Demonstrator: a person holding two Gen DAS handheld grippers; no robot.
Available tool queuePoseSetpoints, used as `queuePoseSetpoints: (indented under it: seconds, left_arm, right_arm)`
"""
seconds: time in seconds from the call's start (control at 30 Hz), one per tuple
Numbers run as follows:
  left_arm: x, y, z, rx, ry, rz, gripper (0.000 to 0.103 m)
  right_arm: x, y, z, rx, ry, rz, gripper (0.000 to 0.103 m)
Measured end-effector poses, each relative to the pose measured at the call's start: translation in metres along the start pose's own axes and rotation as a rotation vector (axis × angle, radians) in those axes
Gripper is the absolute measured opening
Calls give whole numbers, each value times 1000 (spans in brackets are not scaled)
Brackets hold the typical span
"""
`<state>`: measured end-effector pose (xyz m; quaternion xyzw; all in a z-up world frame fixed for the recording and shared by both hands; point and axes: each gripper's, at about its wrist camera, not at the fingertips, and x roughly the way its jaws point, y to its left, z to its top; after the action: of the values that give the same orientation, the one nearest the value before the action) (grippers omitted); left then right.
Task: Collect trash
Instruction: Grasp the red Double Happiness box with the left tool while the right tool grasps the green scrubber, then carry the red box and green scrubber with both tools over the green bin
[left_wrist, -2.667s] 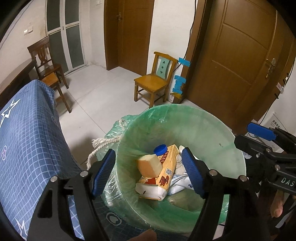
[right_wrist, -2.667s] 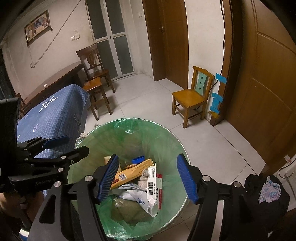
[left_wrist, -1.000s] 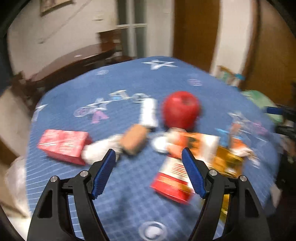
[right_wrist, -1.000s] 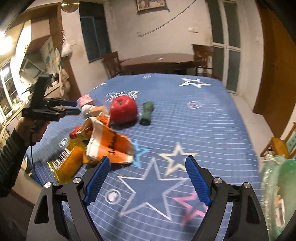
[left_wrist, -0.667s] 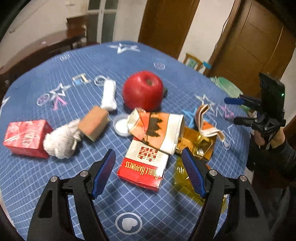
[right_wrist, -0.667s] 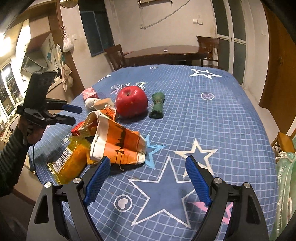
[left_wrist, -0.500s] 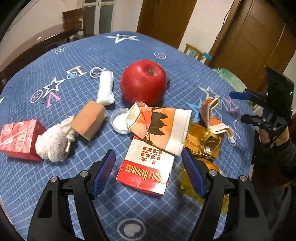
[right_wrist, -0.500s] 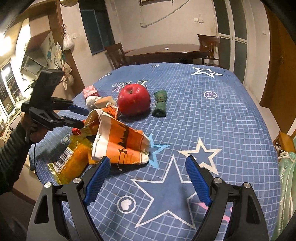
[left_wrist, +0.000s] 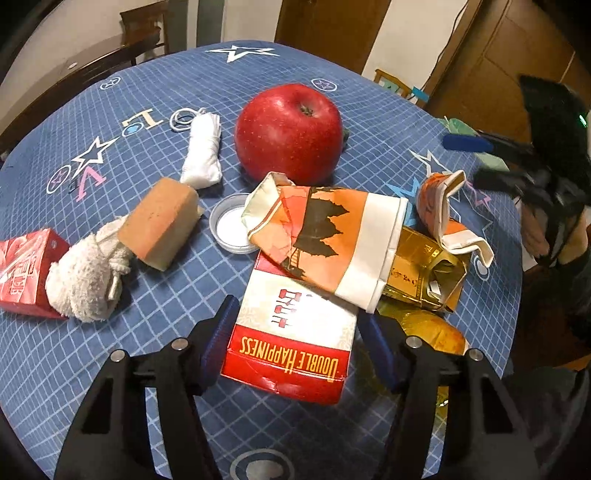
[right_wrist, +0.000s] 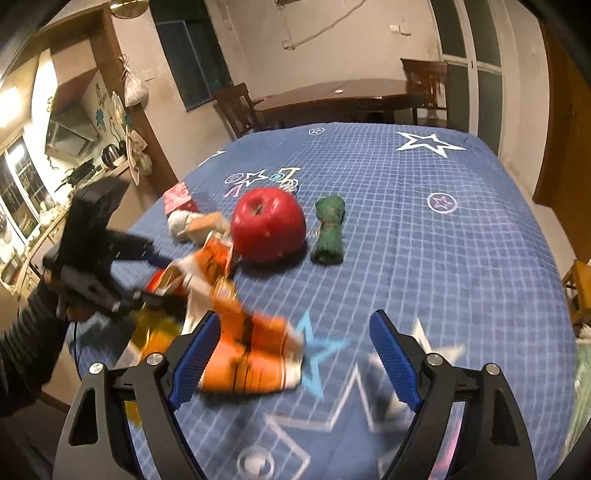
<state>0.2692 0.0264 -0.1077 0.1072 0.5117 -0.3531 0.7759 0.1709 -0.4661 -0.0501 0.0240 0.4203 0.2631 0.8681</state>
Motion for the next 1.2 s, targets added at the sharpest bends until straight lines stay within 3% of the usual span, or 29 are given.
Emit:
queuePoseSetpoints:
  seconds: [0.1, 0.23, 0.57, 0.67, 0.7, 0.8, 1.2]
  left_arm:
    - [-4, 4, -6, -22, -13, 3, 61]
    - [-7, 8, -11, -46, -21, 14, 61]
    - [-3, 5, -15, -47, -28, 25, 61]
    - [-1, 3, -13, -41, -31, 37, 60]
    - [-1, 3, -14, -42, -34, 42, 60]
    - [-2, -2, -15, -51, -51, 61, 59]
    - [-46, -9, -39, -150, -214, 186, 58]
  right_arm:
    - [25, -4, 23, 3, 33, -14, 60]
    - [61, -14, 45, 4, 87, -50, 50]
    - [118, -26, 74, -1, 164, -52, 44]
    - [126, -23, 75, -19, 166, -69, 36]
    - [126, -23, 75, -18, 161, -77, 25]
    - [123, -23, 72, 2, 144, -93, 17]
    - [26, 10, 42, -19, -108, -178, 16]
